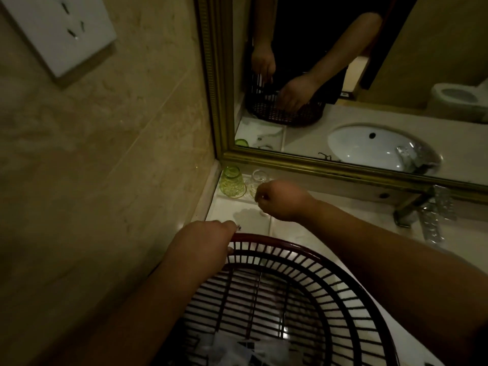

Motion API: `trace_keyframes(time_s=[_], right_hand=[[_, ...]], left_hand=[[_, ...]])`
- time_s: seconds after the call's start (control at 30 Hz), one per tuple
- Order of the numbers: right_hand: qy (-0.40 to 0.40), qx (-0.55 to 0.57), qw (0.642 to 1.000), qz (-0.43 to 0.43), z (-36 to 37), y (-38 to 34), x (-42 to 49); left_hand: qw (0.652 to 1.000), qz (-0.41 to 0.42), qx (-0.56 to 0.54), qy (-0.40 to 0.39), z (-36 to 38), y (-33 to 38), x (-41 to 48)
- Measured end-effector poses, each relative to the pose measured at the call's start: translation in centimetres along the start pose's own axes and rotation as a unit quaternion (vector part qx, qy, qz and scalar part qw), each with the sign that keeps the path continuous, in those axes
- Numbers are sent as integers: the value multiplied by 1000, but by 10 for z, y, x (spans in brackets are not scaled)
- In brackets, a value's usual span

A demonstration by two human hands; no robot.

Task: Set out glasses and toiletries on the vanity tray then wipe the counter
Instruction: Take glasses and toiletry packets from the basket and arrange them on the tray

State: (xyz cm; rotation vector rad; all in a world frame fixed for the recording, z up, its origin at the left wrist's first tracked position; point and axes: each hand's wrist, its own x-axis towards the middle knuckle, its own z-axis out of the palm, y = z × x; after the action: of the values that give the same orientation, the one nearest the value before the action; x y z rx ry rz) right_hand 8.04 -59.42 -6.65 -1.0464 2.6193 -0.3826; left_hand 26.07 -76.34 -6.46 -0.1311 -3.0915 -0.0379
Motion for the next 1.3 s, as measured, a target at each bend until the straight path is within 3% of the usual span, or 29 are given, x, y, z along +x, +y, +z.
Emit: trace_keyframes(time_s=[0.13,0.23,0.3,0.37,0.47,0.63,0.87,1.1,1.3], right_hand=[[118,19,990,-72,-31,-50,-68],[99,28,986,-129,-26,-76,-120],[34,26,990,-133,-3,-83,-144],[-85,9,992,-98,29,-86,-158],[-266,-31,962,-47,84,-87,-167],[-378,-42,925,-8,147,-82,-172],[-361,11,933,-6,151,-84,-164],[-446,-31,894,-16,153,-94,-164],[-360,-15,933,-18,131,-95,-161]], left_hand=[[1000,2,-12,1,2,0,0],[1000,-2,-6,-3,3,-1,2],[1000,-3,-6,-3,2,0,2],[1000,-8,-6,-4,2,0,2],[1000,-4,0,6,1,0,1],[1000,6,6,14,1,0,0],[1000,-4,0,16,0,0,0],[1000,-9,-4,17,-1,2,2],[1000,-3,-5,15,-3,3,0]])
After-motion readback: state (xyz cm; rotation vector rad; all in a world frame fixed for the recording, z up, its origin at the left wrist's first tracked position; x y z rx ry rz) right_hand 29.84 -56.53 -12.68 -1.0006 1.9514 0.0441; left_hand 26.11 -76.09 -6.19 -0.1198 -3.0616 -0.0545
